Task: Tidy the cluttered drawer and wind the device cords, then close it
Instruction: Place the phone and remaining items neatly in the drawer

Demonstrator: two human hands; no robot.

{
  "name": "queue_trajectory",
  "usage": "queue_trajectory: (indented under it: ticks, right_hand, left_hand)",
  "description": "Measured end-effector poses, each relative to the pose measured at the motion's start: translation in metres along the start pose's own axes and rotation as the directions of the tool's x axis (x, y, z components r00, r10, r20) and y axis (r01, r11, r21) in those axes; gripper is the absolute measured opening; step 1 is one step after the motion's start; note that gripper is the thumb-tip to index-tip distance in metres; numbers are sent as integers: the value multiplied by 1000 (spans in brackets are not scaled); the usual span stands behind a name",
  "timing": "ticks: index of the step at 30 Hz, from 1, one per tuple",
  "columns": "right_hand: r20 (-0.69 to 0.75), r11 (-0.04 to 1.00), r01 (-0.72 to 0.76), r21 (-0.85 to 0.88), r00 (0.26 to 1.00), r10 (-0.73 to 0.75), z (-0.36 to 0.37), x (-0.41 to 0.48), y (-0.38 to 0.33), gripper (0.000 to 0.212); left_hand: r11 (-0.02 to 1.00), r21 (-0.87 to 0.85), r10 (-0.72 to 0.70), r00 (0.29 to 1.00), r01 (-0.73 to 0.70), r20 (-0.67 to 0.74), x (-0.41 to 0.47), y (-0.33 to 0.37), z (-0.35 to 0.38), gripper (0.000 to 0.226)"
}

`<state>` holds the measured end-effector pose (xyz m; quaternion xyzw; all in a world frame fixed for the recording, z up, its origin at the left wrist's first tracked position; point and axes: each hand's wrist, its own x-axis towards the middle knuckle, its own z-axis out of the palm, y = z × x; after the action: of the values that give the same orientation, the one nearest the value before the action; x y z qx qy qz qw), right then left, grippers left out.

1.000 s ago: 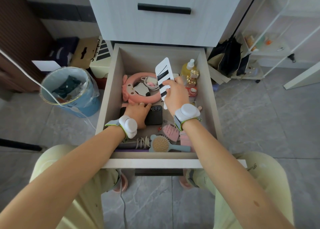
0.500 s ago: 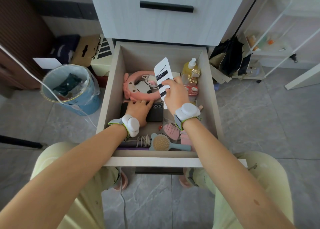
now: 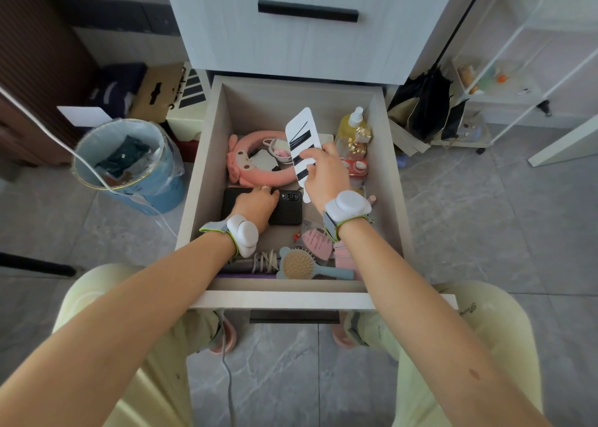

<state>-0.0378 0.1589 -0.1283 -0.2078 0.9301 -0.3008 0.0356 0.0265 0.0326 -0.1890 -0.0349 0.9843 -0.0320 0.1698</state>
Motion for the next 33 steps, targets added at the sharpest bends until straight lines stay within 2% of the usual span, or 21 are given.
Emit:
queue_trajectory:
  ticks: [7,11,17,21,23,24,26,29,31,33]
  right_hand:
    - [8,1000,19,-10,1000,-19,1,1,2,37]
    - [-3,998,57,10,998,-57,3,2,3,36]
    - [18,995,92,26,996,-93,6,3,6,34]
    - [75,996,83,44,993,-86,9,4,9,33]
    - [93,996,44,73,994,-51,12,4,11,33]
    - [96,994,8,111,995,-18,14,3,12,32]
    - [110,970,-87,228,992,63,18,2,11,30]
    - [138,919,-159,360,984,116,18,3,8,28]
    - [153,886,-179,427,980,124,17,2,5,28]
    - [146,861,-180,476,981,125,15,2,3,27]
  left_hand:
    - [999,-45,7,1000,-6,5,-1,0,-3,55]
    - [999,-36,14,999,-15,-41,-3,3,-6,43]
    - [999,-34,33,999,-35,-43,-3,1,-3,47]
    - [991,-133,1,999,4,37,-1,-11,-2,50]
    - [969,-239,-46,997,60,65,0,-17,-7,56]
    - [942,-322,-80,995,94,58,-1,-16,-10,61]
    - [862,-497,-145,988,102,-48,-2,-13,-18,69]
    - [708,-706,-196,957,-12,-212,-5,-9,-23,73]
    - [513,-853,-152,967,-99,-203,-5,-5,-25,61]
    - [244,-960,-110,980,-138,-168,-6,2,-32,47]
